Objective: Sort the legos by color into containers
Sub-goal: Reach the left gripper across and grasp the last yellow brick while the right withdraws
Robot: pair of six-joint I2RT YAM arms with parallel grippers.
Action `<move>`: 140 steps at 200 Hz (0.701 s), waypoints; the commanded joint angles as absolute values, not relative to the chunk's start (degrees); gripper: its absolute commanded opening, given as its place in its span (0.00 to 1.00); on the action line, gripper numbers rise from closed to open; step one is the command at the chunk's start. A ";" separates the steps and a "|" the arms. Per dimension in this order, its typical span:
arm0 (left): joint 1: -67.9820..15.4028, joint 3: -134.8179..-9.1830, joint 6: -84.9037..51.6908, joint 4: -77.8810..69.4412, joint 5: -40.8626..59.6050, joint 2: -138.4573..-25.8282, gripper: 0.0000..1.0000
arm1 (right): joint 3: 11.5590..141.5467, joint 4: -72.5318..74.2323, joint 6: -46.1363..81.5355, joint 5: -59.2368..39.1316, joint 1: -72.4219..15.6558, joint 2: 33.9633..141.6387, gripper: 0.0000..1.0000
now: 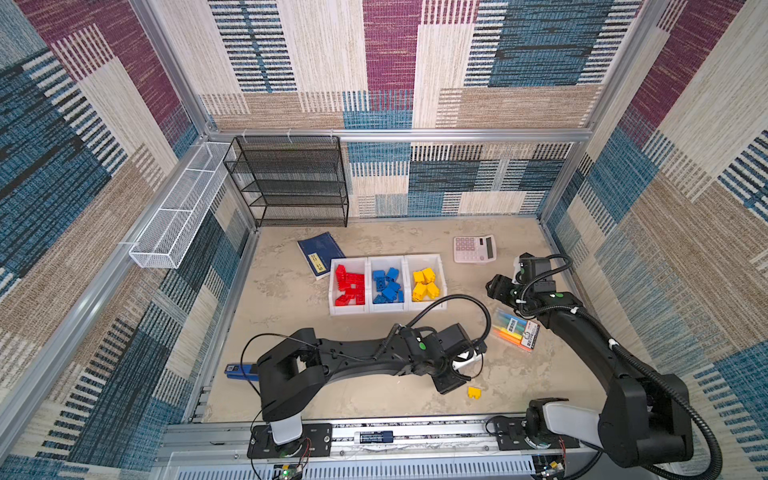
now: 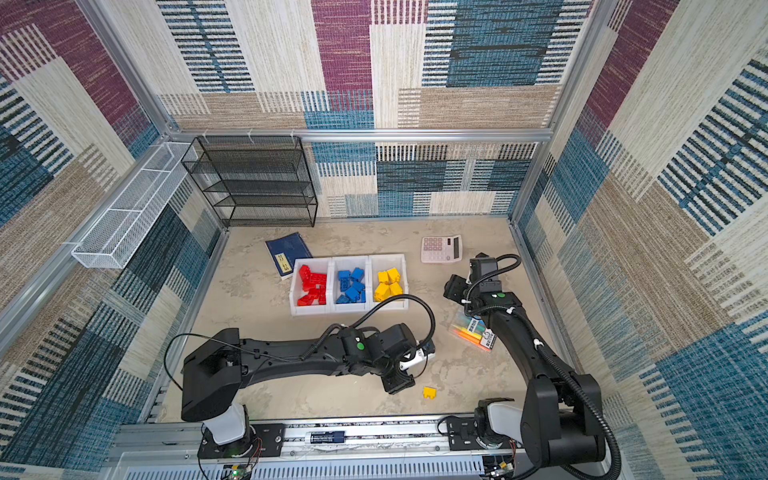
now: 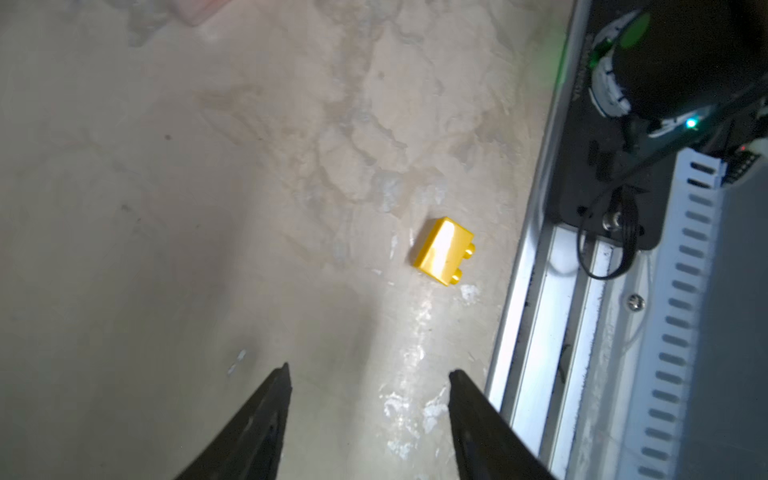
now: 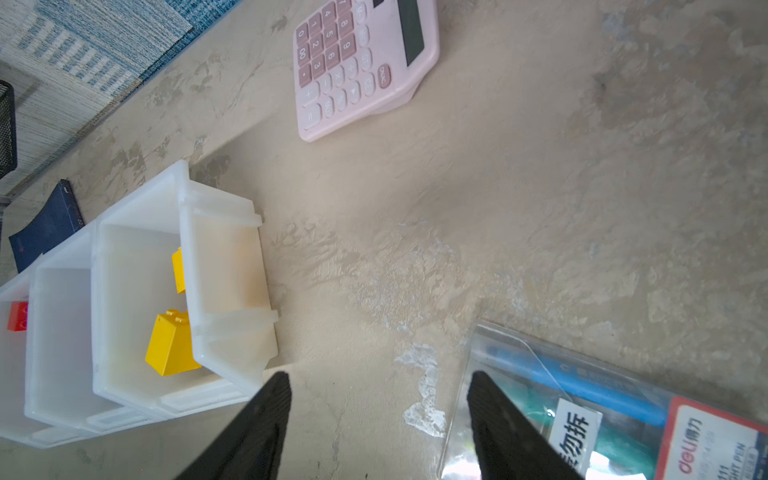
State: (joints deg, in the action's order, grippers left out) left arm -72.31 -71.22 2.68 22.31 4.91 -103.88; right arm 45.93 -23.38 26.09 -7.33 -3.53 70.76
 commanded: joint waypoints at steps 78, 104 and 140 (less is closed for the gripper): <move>-76.90 -81.51 12.28 21.71 6.01 -115.91 0.59 | 43.96 -21.43 25.29 -10.81 -3.08 68.56 0.70; -77.17 -82.67 13.40 22.25 6.68 -117.82 0.56 | 43.69 -22.39 24.69 -10.55 -3.10 67.64 0.71; -77.43 -83.06 14.02 22.91 6.42 -119.56 0.50 | 43.29 -22.52 24.26 -10.41 -2.86 66.84 0.71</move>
State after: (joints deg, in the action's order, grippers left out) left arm -77.38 -82.52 11.84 22.06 5.85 -118.74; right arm 43.59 -22.92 24.97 -10.15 -2.98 67.22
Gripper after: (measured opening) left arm 0.524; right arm 0.707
